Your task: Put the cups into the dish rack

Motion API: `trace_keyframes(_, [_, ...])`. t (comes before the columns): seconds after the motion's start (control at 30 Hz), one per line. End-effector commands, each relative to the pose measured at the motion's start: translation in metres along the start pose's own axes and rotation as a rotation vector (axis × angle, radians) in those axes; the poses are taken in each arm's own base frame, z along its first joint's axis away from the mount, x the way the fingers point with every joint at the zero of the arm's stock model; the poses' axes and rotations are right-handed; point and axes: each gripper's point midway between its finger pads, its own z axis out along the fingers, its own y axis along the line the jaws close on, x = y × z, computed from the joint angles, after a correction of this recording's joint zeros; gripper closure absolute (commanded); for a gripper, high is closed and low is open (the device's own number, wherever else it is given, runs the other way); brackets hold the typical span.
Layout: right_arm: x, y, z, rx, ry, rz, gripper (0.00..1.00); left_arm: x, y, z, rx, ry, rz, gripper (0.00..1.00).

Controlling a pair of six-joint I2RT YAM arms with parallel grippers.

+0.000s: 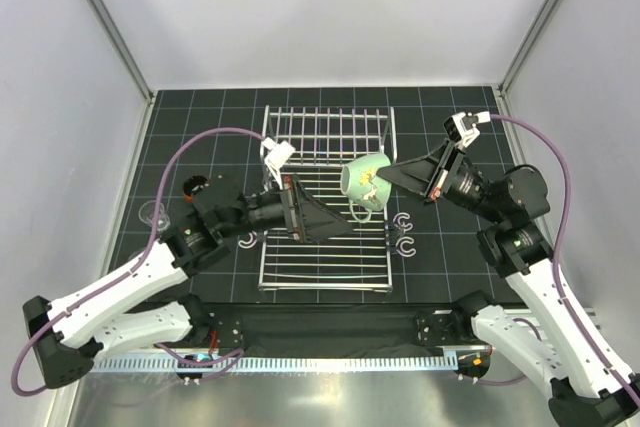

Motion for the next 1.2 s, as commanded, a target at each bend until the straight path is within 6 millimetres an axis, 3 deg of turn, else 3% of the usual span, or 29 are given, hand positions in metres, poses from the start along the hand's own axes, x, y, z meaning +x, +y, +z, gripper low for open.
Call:
trace_keyframes(0.0, [0.001, 0.016, -0.006, -0.045, -0.033, -0.045, 0.96, -0.015, -0.017, 0.012, 0.037, -0.061, 0.091, 0.21])
trace_keyframes(0.33, [0.008, 0.007, -0.009, -0.023, -0.018, -0.04, 0.96, -0.017, -0.005, 0.031, -0.022, -0.081, 0.074, 0.38])
trace_keyframes(0.6, [0.007, 0.001, -0.01, -0.005, -0.038, -0.031, 0.96, -0.014, -0.012, 0.044, -0.011, -0.063, 0.085, 0.49])
trace_keyframes(0.8, [0.008, -0.001, -0.013, -0.004, -0.046, -0.031, 0.96, -0.013, -0.009, 0.044, -0.032, -0.084, 0.088, 0.71])
trace_keyframes(0.87, [0.01, -0.003, -0.015, 0.0, -0.047, -0.031, 0.96, -0.016, -0.007, 0.041, -0.05, -0.101, 0.092, 0.99])
trace_keyframes(0.97, [0.014, -0.012, -0.02, 0.051, -0.044, -0.065, 0.96, -0.017, 0.001, 0.038, -0.09, -0.113, 0.089, 0.99])
trace_keyframes(1.0, [0.017, -0.031, -0.025, 0.136, -0.036, -0.091, 0.88, -0.012, 0.009, 0.035, -0.122, -0.099, 0.091, 1.0])
trace_keyframes(1.07, [0.019, -0.04, -0.031, 0.208, -0.028, -0.14, 0.71, -0.008, 0.024, 0.03, -0.183, -0.091, 0.104, 1.0])
trace_keyframes(1.1, [0.021, -0.063, -0.039, 0.324, -0.026, -0.118, 0.64, -0.004, 0.03, 0.025, -0.206, -0.086, 0.113, 1.0])
trace_keyframes(1.13, [0.021, -0.072, -0.045, 0.384, -0.024, -0.139, 0.54, 0.002, 0.042, 0.019, -0.256, -0.07, 0.119, 1.0])
trace_keyframes(1.17, [0.016, -0.074, -0.05, 0.433, -0.021, -0.242, 0.52, 0.011, 0.058, 0.011, -0.32, -0.037, 0.137, 1.0])
